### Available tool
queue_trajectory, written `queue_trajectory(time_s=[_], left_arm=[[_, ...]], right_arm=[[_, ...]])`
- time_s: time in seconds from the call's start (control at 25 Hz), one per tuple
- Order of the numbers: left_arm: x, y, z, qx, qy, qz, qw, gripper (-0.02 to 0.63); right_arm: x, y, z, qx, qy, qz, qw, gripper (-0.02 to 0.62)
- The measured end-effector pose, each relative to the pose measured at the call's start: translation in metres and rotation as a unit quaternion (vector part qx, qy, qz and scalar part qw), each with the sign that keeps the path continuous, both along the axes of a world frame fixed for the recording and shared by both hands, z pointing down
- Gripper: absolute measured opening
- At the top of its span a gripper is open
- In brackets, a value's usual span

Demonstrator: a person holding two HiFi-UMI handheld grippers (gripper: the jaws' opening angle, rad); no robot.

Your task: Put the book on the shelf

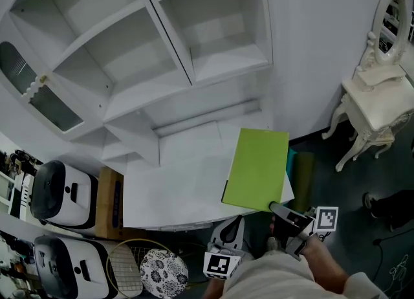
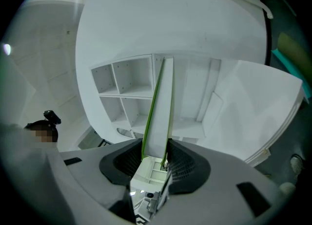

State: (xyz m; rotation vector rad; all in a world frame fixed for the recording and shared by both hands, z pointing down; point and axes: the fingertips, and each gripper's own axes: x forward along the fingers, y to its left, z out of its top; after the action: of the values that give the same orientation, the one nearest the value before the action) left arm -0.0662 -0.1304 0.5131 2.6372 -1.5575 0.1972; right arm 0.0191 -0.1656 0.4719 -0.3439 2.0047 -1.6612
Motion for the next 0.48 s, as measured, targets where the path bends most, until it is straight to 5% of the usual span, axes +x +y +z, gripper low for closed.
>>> queue_trajectory(time_s=[0.48], left_arm=[[-0.025, -0.002, 0.006, -0.016, -0.004, 0.012, 0.9998, 0.003]], right_arm=[[-0.014, -0.032, -0.045, 0.008, 0.012, 0.002, 1.0, 0.163]])
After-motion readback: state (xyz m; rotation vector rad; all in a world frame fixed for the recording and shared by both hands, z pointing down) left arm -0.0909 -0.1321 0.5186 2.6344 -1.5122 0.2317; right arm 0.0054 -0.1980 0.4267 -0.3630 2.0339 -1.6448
